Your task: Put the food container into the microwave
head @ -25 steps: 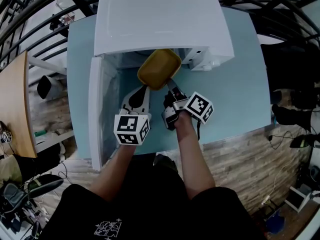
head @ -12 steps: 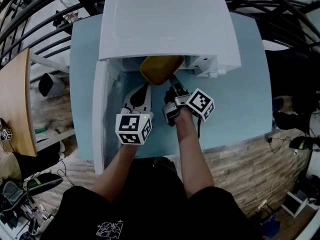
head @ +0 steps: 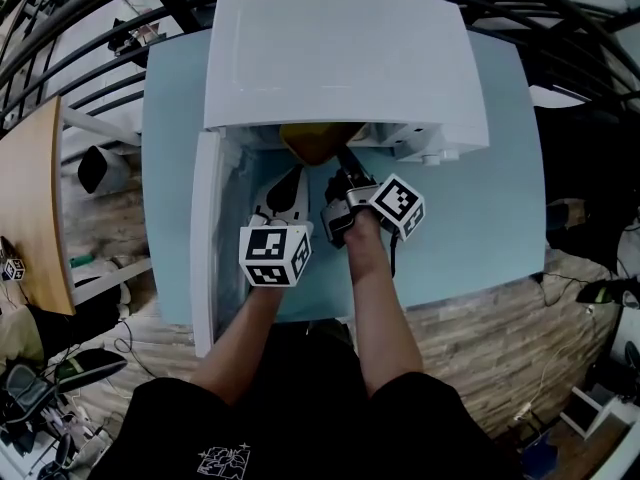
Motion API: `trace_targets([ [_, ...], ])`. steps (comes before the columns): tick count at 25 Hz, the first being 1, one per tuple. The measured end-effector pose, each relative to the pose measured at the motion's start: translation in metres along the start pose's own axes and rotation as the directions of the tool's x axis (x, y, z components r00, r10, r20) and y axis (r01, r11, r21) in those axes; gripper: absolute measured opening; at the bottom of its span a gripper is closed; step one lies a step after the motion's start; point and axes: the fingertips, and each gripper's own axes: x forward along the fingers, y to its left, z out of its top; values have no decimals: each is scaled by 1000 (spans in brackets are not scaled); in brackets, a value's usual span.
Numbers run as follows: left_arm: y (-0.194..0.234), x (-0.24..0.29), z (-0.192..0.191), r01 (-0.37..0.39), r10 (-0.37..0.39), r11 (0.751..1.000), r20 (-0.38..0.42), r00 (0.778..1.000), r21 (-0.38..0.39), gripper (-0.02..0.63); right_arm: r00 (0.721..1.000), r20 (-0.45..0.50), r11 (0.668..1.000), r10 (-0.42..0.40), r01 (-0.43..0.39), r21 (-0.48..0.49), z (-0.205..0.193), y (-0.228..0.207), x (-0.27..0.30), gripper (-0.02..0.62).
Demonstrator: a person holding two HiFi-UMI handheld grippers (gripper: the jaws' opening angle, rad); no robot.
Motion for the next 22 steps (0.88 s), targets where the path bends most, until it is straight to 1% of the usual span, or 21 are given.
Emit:
trace_targets([
  [6,7,8,1,-9,9,1000,3,1000,-12,8,1000,23,999,11,-11,31,1,1,16,23],
  [17,16,19,2,-23,24,999,3,1000,-29,8,998,55,998,17,-20,61,7,-1,35,23],
  [22,17,21,4,-22,22,999,5,1000,-30,8,997,69,997,30,-34,63,9,5,40,23],
])
